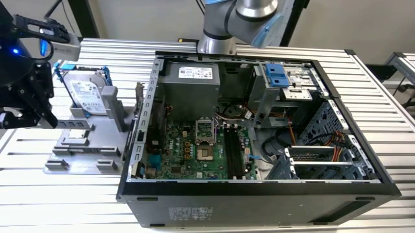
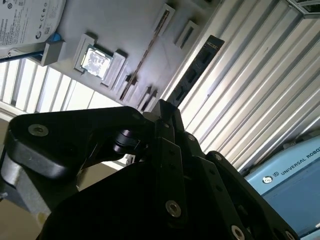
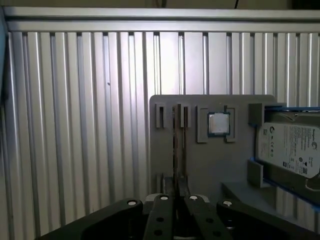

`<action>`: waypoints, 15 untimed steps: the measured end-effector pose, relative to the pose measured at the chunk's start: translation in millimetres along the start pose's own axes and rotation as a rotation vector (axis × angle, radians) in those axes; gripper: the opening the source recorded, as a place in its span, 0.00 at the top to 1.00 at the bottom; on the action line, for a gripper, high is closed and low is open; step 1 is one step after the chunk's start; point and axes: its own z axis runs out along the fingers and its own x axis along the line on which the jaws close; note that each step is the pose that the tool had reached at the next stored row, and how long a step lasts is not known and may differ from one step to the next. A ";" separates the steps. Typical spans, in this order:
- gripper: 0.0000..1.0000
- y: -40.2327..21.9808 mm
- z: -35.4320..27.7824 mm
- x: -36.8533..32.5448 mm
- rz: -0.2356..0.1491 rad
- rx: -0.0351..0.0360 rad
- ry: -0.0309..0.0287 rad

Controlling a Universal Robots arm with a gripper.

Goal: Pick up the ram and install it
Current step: 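Pick up the ram and move it above insertion slot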

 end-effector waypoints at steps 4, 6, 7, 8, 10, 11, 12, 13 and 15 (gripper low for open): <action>1.00 0.0 -5.5 -0.4 0.005 0.0004 -0.0001; 1.00 0.1 -9.4 -0.8 0.007 0.0006 -0.0017; 1.00 0.2 -11.6 -0.9 0.008 0.0006 -0.0026; 1.00 0.2 -13.2 -1.1 0.009 0.0007 -0.0030; 1.00 0.2 -16.2 -1.3 0.010 0.0007 -0.0035; 1.00 0.1 -17.7 -1.3 0.011 0.0008 -0.0037; 1.00 0.2 -19.4 -1.5 0.011 0.0008 -0.0039; 1.00 0.2 -23.4 -1.8 0.012 0.0007 -0.0041; 1.00 0.2 -27.7 -2.1 0.012 0.0008 -0.0043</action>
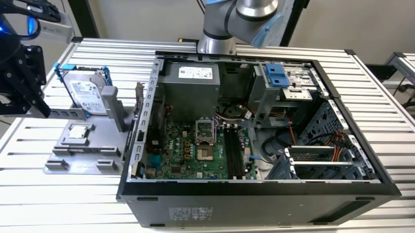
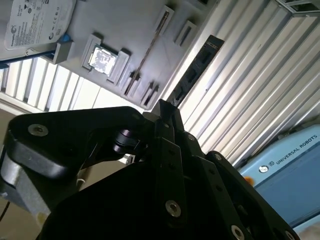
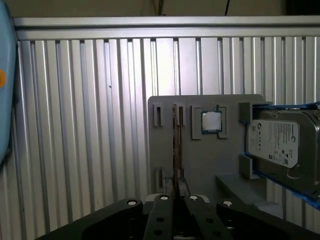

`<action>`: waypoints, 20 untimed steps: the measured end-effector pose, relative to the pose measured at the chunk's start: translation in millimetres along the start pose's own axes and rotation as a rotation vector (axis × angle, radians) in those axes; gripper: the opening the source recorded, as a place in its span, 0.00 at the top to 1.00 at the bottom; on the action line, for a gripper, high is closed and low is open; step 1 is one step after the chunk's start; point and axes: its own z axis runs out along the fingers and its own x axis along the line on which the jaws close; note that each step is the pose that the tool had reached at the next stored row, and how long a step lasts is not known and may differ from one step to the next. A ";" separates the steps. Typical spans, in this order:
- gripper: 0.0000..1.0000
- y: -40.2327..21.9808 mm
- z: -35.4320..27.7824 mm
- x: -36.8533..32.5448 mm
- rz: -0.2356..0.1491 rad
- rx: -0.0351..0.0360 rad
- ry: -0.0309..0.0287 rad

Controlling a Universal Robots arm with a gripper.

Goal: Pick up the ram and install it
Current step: 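Pick up the ram and move it above insertion slot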

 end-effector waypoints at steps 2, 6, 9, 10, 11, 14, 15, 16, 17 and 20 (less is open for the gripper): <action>1.00 0.0 -5.4 -0.4 0.000 -0.0001 0.0000; 1.00 0.1 -16.2 -1.3 0.000 -0.0001 0.0000; 1.00 0.1 -18.9 -1.5 0.000 0.0000 -0.0001; 1.00 0.1 -19.0 -1.5 0.000 0.0001 -0.0002; 1.00 0.1 -19.1 -1.5 0.000 0.0001 -0.0002; 1.00 -3.2 -19.4 -1.7 0.000 -0.0003 0.0002; 1.00 -5.8 -19.3 -1.8 0.000 -0.0001 0.0001; 1.00 -8.6 -19.3 -2.0 0.000 -0.0002 0.0001; 1.00 -11.3 -19.3 -2.2 0.000 -0.0002 0.0001; 1.00 -19.8 -19.2 -2.6 -0.001 -0.0001 0.0000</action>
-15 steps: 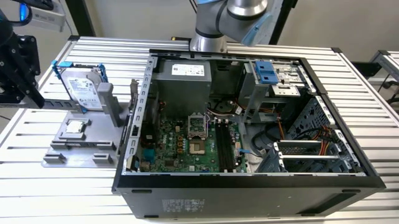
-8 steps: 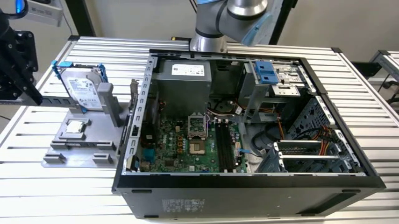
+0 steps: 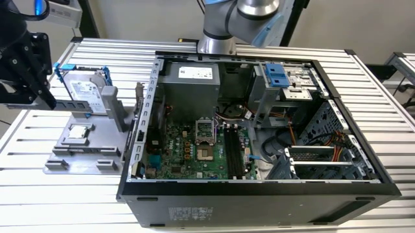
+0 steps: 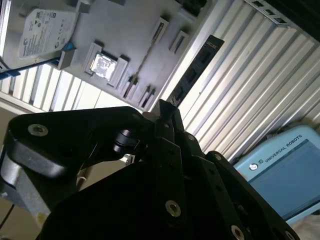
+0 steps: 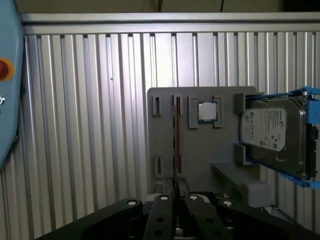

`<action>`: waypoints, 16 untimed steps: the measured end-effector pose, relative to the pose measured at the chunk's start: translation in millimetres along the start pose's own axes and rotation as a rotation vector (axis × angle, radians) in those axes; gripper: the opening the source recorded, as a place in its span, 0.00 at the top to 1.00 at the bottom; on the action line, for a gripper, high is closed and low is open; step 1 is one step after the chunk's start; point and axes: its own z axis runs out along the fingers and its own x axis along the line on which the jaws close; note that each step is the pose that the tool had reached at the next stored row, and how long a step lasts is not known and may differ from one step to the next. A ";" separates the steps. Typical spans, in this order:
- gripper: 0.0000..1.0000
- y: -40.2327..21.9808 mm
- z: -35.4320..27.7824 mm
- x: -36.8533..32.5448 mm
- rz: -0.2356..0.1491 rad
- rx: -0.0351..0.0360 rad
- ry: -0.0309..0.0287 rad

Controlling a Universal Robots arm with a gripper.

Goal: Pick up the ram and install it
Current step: 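Pick up the ram and move it above insertion slot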

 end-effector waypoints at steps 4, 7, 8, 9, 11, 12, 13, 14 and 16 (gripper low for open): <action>1.00 -12.6 -0.1 -0.7 -0.001 -0.0001 0.0001; 1.00 -21.8 -0.1 -1.3 -0.001 -0.0002 0.0001; 1.00 -25.0 -0.1 -1.4 -0.001 -0.0002 0.0001; 1.00 -28.1 -0.1 -1.6 -0.002 -0.0002 0.0000; 1.00 -34.7 -0.1 -2.0 -0.002 -0.0002 0.0000; 1.00 -38.0 -0.1 -2.2 -0.003 -0.0002 -0.0001; 1.00 -41.3 -0.1 -2.4 -0.003 -0.0003 0.0000; 1.00 -44.9 -0.1 -2.6 -0.003 -0.0004 0.0000; 1.00 -51.2 -0.1 -3.0 -0.004 -0.0003 0.0000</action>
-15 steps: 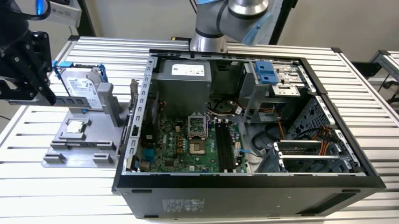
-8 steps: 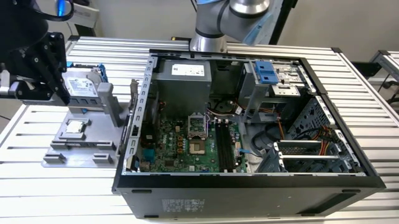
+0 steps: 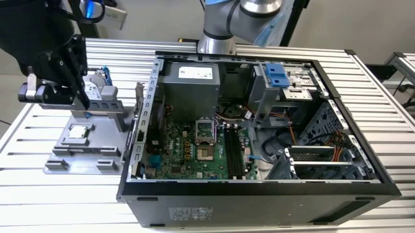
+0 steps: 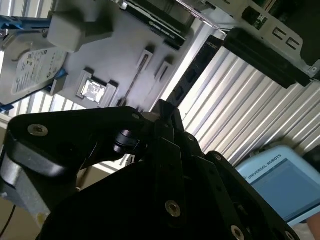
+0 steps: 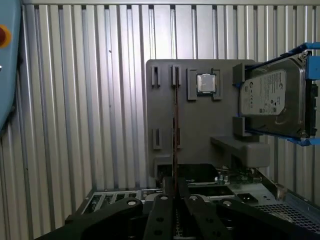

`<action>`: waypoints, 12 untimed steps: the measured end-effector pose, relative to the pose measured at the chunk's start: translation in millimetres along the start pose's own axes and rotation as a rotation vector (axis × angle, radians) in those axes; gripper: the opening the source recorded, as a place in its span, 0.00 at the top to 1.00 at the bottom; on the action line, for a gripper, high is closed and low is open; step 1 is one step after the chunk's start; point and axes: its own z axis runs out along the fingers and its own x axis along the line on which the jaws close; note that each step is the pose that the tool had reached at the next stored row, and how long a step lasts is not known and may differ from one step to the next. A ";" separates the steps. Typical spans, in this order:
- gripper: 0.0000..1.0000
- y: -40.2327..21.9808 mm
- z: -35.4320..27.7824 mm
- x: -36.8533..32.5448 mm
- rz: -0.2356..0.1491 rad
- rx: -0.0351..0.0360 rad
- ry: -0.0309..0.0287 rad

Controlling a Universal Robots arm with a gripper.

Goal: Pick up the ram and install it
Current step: 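Pick up the ram and move it above insertion slot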

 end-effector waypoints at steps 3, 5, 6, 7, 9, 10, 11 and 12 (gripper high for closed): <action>1.00 -9.9 0.0 -0.5 -0.001 0.0000 -0.0001; 1.00 -16.2 -0.1 -0.9 -0.001 -0.0001 0.0000; 1.00 -19.7 -0.1 -1.1 -0.002 -0.0001 0.0000; 1.00 -22.7 -0.1 -1.2 -0.002 -0.0001 0.0000; 1.00 -29.3 -0.1 -1.6 -0.002 -0.0002 -0.0001; 1.00 -32.7 -0.1 -1.7 -0.003 -0.0002 -0.0001; 1.00 -35.9 -0.1 -1.9 -0.003 -0.0002 -0.0001; 1.00 -39.0 -0.1 -2.1 -0.003 -0.0003 -0.0001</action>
